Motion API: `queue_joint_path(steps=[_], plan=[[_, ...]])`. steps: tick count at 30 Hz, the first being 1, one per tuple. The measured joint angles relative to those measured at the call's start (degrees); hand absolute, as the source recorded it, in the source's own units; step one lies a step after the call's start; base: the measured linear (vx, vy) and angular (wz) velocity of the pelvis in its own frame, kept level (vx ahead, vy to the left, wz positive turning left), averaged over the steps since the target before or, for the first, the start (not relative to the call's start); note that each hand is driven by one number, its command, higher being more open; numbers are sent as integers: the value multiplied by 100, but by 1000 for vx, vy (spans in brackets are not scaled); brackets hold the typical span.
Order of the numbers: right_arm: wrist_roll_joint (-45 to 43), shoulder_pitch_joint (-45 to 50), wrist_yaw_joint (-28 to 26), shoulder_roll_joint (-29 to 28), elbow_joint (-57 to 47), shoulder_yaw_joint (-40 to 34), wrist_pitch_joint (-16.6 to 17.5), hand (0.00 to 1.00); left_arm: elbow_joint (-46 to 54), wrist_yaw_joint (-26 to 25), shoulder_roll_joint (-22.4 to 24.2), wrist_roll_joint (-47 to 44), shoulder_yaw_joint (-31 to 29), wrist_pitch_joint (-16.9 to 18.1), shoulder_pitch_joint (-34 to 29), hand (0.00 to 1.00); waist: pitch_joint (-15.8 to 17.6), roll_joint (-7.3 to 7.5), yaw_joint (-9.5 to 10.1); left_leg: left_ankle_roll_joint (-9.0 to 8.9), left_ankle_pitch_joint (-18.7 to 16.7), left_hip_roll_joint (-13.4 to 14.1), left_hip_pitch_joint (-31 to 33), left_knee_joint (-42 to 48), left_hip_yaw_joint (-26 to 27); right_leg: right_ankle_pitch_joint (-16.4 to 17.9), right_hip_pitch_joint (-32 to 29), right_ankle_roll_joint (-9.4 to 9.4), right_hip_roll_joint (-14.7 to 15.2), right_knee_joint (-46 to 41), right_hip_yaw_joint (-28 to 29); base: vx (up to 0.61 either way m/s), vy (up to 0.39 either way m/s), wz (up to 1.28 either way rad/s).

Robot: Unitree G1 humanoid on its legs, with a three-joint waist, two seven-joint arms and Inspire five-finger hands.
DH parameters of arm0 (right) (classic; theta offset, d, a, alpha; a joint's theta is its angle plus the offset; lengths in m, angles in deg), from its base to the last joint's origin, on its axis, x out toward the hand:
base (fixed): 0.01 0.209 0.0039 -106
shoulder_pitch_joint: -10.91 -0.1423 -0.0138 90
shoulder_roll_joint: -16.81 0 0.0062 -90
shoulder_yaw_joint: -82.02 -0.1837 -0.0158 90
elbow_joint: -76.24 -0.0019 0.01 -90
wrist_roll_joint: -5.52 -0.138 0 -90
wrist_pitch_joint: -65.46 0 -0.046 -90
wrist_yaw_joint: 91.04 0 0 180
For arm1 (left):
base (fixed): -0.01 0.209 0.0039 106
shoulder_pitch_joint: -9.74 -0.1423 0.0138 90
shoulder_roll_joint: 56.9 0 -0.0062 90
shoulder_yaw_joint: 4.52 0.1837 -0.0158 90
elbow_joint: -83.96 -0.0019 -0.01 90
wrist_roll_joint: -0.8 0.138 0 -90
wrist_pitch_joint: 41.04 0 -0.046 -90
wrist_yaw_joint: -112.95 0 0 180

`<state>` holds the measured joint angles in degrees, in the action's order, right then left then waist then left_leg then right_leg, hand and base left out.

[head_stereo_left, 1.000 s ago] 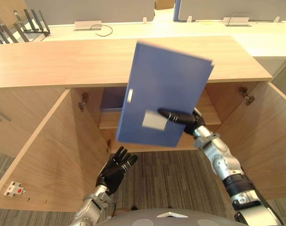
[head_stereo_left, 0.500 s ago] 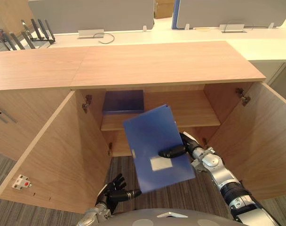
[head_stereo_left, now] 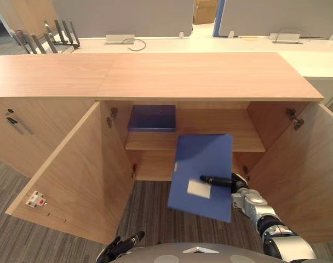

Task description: Walk over to the cabinet, pick up the folder, carry it to the office cabinet, place the folder inside the office cabinet, then close the office cabinet door

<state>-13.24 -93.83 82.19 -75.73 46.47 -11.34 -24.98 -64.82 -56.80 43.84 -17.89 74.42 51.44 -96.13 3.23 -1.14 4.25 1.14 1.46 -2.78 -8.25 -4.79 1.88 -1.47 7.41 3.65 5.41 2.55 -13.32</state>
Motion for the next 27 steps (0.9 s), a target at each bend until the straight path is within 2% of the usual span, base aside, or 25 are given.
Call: queue_joint_path(steps=[1, 5, 9, 12, 17, 22, 23, 24, 25, 26, 27], plan=[[-104, -5, 20, -22, 16, -64, 0, 0, -17, -4, 9, -3, -29, 1, 5, 100, -3, -5, 0, 0, 0, -1, 0, 0, -4, 0, 4, 0, 1, 4, -8, -31, -8, 12], [-2517, -193, 518, -291, 369, -791, 108, 0, -215, -174, 94, -146, -392, -6, 6, 100, 5, -33, 1, -26, -16, -8, -6, -1, -79, 2, 69, -2, 25, 54, -85, -6, -4, 8], [-4589, -439, 746, -575, 429, -1330, 621, 0, -301, -395, 167, -149, -641, -12, 7, 100, 44, -91, 3, -26, -16, -9, 0, -1, -109, 5, 80, -5, 24, 62, -118, -1, -4, 2], [-5488, -632, 913, -730, 429, -1712, 1000, 0, -313, -557, 213, -289, -817, -14, 70, 100, 63, -117, 4, -25, -15, -18, -7, 0, -198, 16, 168, -9, 24, 81, -209, 5, -12, 15], [-6095, -864, 1257, -932, 429, -2051, 1388, 0, -313, -760, 253, -379, -1054, -16, 125, 100, 64, -119, 27, -15, -3, -19, 10, 0, -259, 30, 190, -17, 23, 98, -277, 0, -10, 7], [-6089, -873, 1426, -1083, 423, -2121, 1457, 0, -309, -843, 292, -399, -1184, -18, 222, 100, 75, -114, 72, -43, -72, -34, 51, 188, -366, 94, 283, -15, 23, 75, -394, -4, -12, 14], [-6088, -874, 1428, -1162, 389, -2121, 1470, 0, -297, -851, 315, -400, -1271, -17, 239, 100, 115, -103, 72, -39, -311, -39, 268, 646, -366, 126, 283, -35, 30, 25, -400, -2, -9, 6], [-6086, -874, 1444, -1264, 319, -2145, 1477, 0, -290, -865, 369, -419, -1419, -16, 261, 100, 168, -159, 75, -38, -749, 29, 669, 1555, -354, 184, 282, -74, -30, -66, -411, -9, -11, 7], [-6086, -874, 1471, -1341, 227, -2170, 1484, 0, -249, -888, 422, -448, -1480, -17, 263, 100, 224, -249, 83, -52, -1028, 131, 908, 2177, -352, 246, 310, -108, -99, -138, -428, -21, 18, 9], [-6087, -873, 1490, -1425, 105, -2211, 1495, 0, -190, -928, 478, -553, -1544, -18, 267, 100, 321, -324, 115, -95, -1208, 248, 1115, 2854, -320, 351, 391, -169, -188, -203, -446, -38, 33, 7], [-6086, -873, 1500, -1460, 47, -2220, 1495, 0, -152, -940, 517, -575, -1597, -18, 271, 100, 370, -335, 152, -110, -1216, 288, 1230, 3196, -265, 384, 427, -190, -204, -252, -446, -55, 34, 1]])
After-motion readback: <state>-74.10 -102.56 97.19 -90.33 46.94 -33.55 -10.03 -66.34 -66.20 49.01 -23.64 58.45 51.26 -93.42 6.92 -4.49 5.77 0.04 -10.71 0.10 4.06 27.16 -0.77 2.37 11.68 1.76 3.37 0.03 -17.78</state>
